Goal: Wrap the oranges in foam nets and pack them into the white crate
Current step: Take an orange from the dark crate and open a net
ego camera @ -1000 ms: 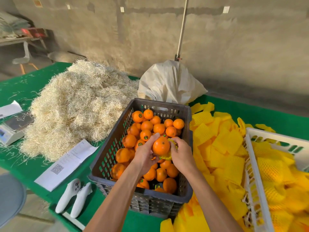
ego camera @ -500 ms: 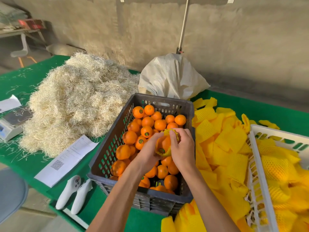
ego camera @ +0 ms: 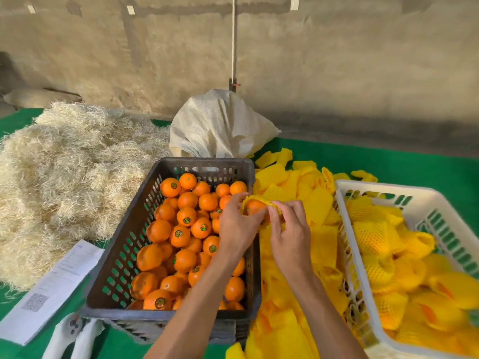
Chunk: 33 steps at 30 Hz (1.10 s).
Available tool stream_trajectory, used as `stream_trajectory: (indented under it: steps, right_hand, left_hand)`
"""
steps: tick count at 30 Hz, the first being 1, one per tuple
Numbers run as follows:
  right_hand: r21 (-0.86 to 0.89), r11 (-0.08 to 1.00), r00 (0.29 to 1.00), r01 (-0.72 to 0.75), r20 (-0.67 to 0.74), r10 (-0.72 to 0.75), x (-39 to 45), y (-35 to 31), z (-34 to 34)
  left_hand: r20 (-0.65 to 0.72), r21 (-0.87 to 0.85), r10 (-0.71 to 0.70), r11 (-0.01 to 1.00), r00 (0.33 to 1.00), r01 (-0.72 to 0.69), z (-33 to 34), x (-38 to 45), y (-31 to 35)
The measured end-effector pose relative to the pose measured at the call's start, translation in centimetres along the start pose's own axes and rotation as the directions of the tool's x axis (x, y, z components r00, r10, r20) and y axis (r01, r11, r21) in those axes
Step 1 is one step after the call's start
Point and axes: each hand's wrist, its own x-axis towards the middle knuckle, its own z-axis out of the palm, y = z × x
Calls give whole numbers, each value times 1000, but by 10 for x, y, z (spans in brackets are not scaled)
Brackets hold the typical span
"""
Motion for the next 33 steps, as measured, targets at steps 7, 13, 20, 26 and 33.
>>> stream_trajectory:
  steps: [7,13,20,26,33]
  right_hand:
    - [-24,974,958,-227,-186,218,5,56,-97]
    - [-111,943,911,-315,-314,267,-7,99,-171]
    - [-215,897,905,-385,-279,321,-25,134,-205]
    - [-189,915,932,-356,-141,334,-21,137,-189]
    - [-78,944,945,-321,34,324,-10,109,-118]
  left_hand:
    - [389,-358,-114,896,914,264,98,-23,55]
    - [541,-367,-64,879,838,304,176,-55,81]
    - [633,-303,-24,912,774,276,230,-78,76]
    - [563,-299,-42,920,825,251,213,-62,62]
    - [398,-336,-98,910,912,244,138,-28,37]
